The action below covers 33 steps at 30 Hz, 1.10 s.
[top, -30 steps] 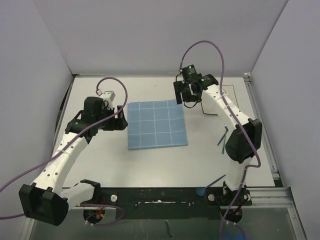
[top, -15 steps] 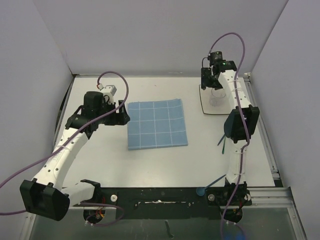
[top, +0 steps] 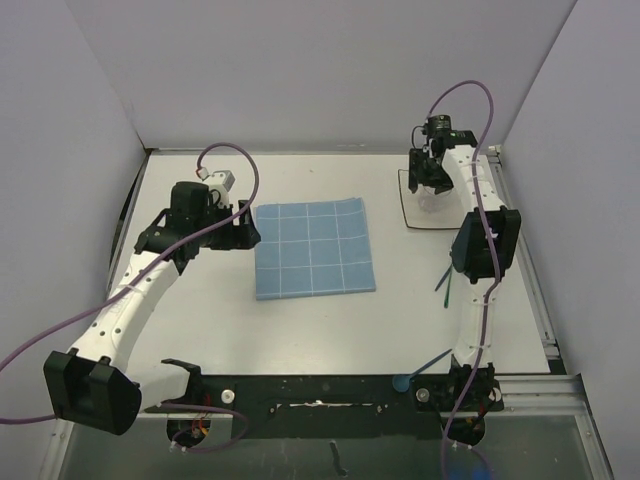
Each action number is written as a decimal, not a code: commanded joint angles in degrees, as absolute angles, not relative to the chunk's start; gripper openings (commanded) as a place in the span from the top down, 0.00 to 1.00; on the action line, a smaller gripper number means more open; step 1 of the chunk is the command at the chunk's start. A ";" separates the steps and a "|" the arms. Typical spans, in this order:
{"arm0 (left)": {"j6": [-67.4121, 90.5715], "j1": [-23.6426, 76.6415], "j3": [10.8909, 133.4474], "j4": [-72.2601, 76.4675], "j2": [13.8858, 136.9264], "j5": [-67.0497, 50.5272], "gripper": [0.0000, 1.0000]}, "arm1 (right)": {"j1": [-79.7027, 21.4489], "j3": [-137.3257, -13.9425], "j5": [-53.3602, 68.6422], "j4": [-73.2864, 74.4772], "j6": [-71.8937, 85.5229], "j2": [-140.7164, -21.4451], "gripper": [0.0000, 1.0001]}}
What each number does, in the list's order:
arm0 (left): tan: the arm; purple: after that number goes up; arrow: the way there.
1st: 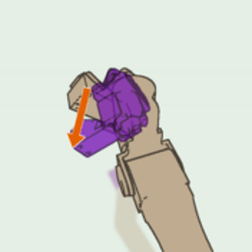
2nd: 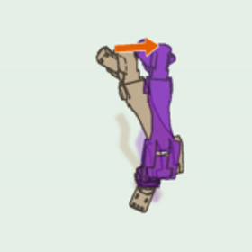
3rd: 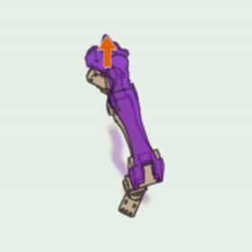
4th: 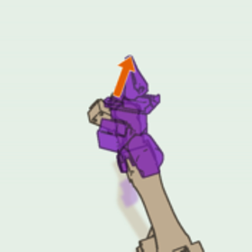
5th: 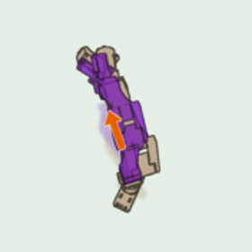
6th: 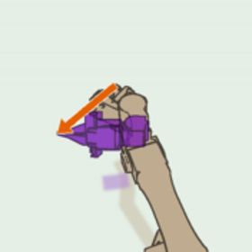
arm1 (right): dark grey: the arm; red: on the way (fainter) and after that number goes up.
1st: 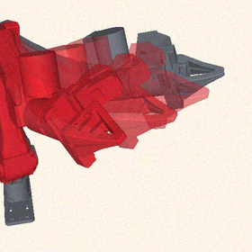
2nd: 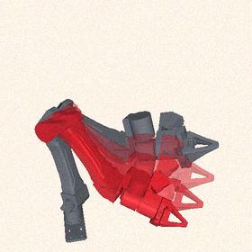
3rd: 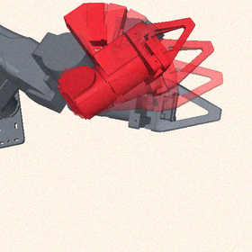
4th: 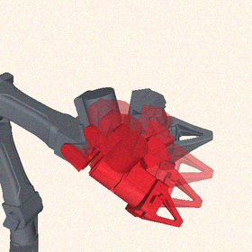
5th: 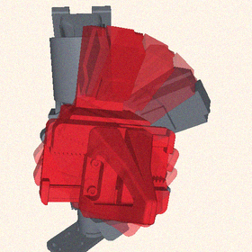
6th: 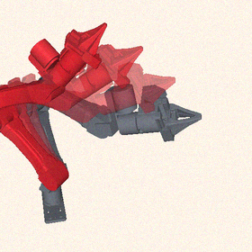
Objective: Set the dinner table for one person
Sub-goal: Pick up the cup at the center of the board.
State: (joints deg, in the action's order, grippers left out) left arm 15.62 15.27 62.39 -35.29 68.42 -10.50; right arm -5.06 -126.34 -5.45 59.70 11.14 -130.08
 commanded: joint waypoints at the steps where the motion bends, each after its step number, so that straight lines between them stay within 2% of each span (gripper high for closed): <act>1: 15.12 14.91 63.02 -31.55 68.71 -11.01 0.24 | -3.12 -125.51 -4.46 56.98 11.68 -127.09 0.40; 13: 15.31 14.92 63.79 -32.96 69.74 -10.54 0.25 | -1.91 -124.72 -0.28 55.41 12.04 -131.21 0.40; 15: 15.61 14.94 63.96 -32.93 69.91 -10.78 0.25 | -1.93 -124.78 0.72 55.25 12.08 -131.75 0.47; 20: 15.99 14.94 64.50 -32.87 70.33 -11.22 0.25 | -2.20 -124.98 1.91 55.13 12.24 -132.75 0.55; 22: 16.08 14.92 64.45 -32.80 70.33 -11.28 0.25 | -2.30 -125.07 1.93 55.05 12.22 -133.00 0.67; 24: 16.16 14.94 64.28 -32.78 70.16 -11.28 0.25 | -2.40 -125.15 1.93 55.22 12.22 -133.34 0.87; 26: 16.16 14.94 63.96 -32.76 69.93 -11.17 0.25 | -2.48 -125.28 1.85 55.62 12.30 -133.58 1.00; 33: 16.26 14.85 62.99 -32.61 69.36 -11.29 0.25 | -3.31 -123.97 1.13 55.33 12.57 -132.02 1.00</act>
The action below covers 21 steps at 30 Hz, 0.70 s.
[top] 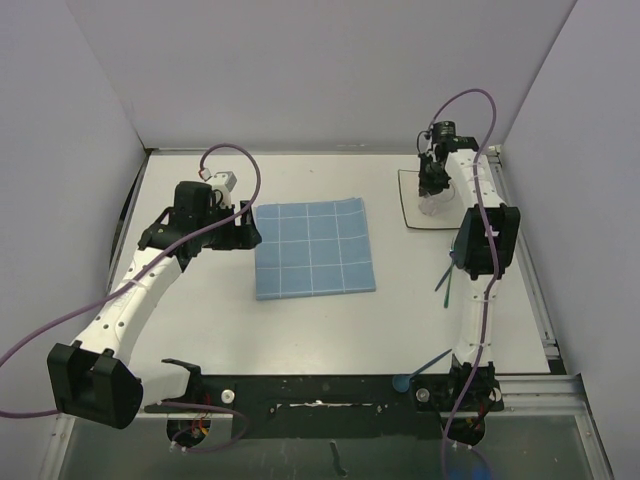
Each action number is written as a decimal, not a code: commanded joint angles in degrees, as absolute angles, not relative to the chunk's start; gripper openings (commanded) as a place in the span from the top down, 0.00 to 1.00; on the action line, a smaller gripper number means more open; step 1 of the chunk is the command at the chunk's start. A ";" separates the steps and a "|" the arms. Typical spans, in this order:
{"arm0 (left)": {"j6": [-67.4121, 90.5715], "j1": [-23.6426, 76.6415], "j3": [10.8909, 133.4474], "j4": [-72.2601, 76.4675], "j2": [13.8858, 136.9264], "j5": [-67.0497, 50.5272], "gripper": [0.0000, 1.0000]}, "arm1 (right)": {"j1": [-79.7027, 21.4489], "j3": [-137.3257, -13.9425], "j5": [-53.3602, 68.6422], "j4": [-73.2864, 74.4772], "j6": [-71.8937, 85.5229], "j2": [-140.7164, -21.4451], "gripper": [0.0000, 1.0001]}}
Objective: Set the dinner table for one person
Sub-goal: Pick up the cup at the center of the board, then place the cup at the center of the board.
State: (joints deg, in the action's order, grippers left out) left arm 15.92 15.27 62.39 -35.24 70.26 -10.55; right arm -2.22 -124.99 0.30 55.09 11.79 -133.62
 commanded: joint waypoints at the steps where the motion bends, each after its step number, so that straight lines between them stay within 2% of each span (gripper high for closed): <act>1: 16.30 14.86 62.83 -32.54 69.23 -11.27 0.25 | -3.43 -123.93 0.76 55.42 12.57 -131.56 1.00; 6: 16.52 14.81 62.15 -32.07 68.53 -11.54 0.25 | -4.99 -123.91 -6.62 58.92 13.23 -128.29 1.00; 10: 16.50 14.85 61.64 -31.53 67.95 -11.74 0.25 | -5.84 -116.24 -7.03 60.17 16.00 -120.94 1.00; 15: 16.29 14.51 61.57 -30.74 67.67 -12.17 0.25 | -8.56 -100.53 -6.25 56.15 19.24 -107.99 1.00; 21: 15.73 14.23 61.76 -30.54 67.54 -12.82 0.25 | -12.86 -91.27 -9.46 57.55 21.95 -98.82 1.00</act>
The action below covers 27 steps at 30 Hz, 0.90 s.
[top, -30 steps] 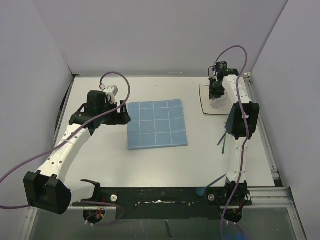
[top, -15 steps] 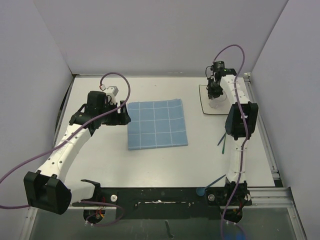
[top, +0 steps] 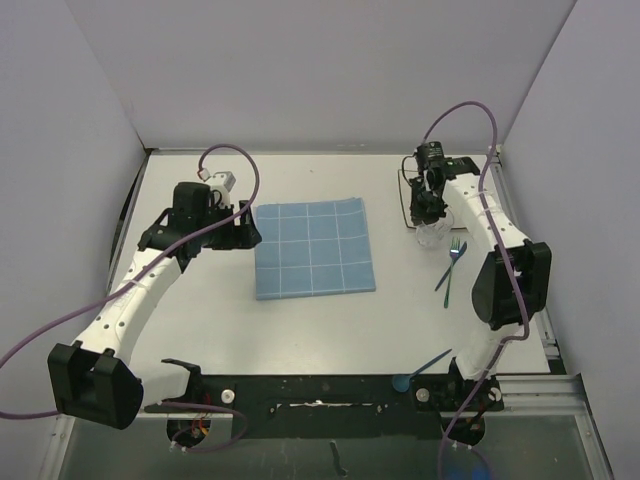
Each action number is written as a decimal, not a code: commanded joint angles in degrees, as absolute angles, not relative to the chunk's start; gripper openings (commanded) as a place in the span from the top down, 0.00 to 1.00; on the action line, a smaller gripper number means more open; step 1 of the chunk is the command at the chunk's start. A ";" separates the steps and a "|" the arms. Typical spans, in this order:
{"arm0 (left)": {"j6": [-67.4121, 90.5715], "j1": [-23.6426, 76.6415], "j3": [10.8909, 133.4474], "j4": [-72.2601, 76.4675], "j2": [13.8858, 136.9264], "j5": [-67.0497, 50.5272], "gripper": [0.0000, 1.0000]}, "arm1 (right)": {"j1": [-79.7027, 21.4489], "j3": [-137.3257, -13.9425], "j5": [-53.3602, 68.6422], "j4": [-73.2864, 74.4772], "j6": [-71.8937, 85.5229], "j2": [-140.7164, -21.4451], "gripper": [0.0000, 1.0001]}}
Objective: Set the dinner table for one person
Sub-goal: Place the cup at the center of the board.
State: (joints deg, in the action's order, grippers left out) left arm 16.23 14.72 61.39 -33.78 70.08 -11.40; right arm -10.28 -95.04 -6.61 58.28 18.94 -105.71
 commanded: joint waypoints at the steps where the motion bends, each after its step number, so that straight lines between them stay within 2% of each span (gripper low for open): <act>1: 15.80 14.24 61.52 -30.34 67.36 -12.87 0.25 | -13.36 -89.37 -9.32 57.01 22.33 -97.62 1.00; 11: 16.76 14.06 60.42 -29.42 66.37 -14.04 0.26 | -17.67 -73.89 -10.86 54.75 25.58 -91.29 1.00; 27: 16.94 14.06 60.39 -30.84 64.93 -13.72 0.26 | -18.23 -67.38 -11.54 50.10 26.30 -92.59 1.00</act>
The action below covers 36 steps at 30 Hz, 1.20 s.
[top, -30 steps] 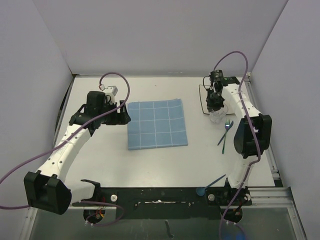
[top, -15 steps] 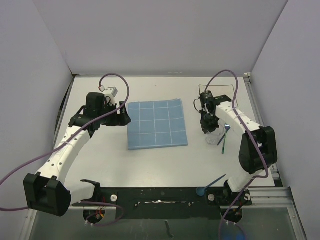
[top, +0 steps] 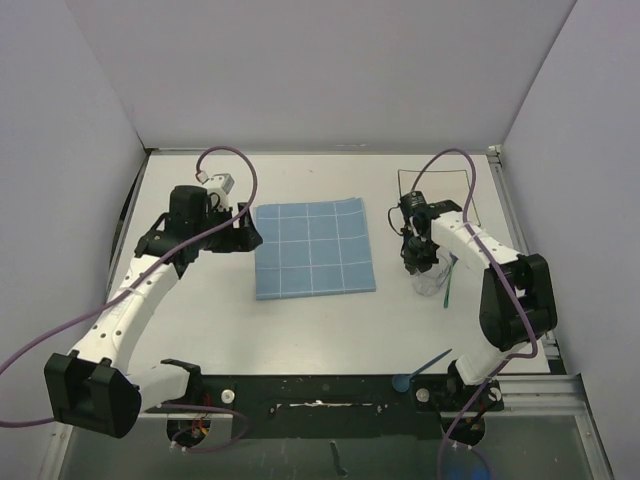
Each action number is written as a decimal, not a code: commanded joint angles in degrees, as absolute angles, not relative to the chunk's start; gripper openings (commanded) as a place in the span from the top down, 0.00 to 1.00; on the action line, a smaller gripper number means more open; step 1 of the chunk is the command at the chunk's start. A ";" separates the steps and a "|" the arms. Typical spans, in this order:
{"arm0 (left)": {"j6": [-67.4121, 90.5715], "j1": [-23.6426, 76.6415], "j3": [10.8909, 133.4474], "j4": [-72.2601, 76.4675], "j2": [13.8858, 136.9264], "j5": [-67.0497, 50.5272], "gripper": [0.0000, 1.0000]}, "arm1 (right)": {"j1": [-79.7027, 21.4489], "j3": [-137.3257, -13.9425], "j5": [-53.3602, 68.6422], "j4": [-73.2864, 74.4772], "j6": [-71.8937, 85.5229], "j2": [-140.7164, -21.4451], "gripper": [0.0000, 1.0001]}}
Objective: Set the dinner table for one person
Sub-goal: Place the cup at the center of the board.
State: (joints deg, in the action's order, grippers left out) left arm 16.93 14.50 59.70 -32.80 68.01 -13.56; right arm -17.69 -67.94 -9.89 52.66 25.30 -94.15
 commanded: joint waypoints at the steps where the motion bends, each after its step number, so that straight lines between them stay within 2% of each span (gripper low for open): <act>1: 16.96 14.06 60.38 -30.92 64.76 -13.71 0.26 | -18.23 -67.07 -11.38 49.90 26.28 -92.74 1.00; 22: 16.61 14.06 60.57 -32.40 63.29 -12.94 0.27 | -19.31 -69.16 -11.53 49.95 25.67 -95.26 0.99; 27: 16.87 14.06 60.69 -32.08 63.59 -13.14 0.26 | -19.64 -68.67 -11.88 50.10 25.66 -94.90 0.85; 32: 16.87 14.06 60.69 -32.17 63.63 -13.27 0.27 | -19.78 -68.72 -12.58 50.76 25.30 -94.67 0.77; 36: 17.09 14.06 60.52 -32.15 63.57 -13.47 0.27 | -19.77 -68.89 -12.76 51.16 25.40 -93.93 0.76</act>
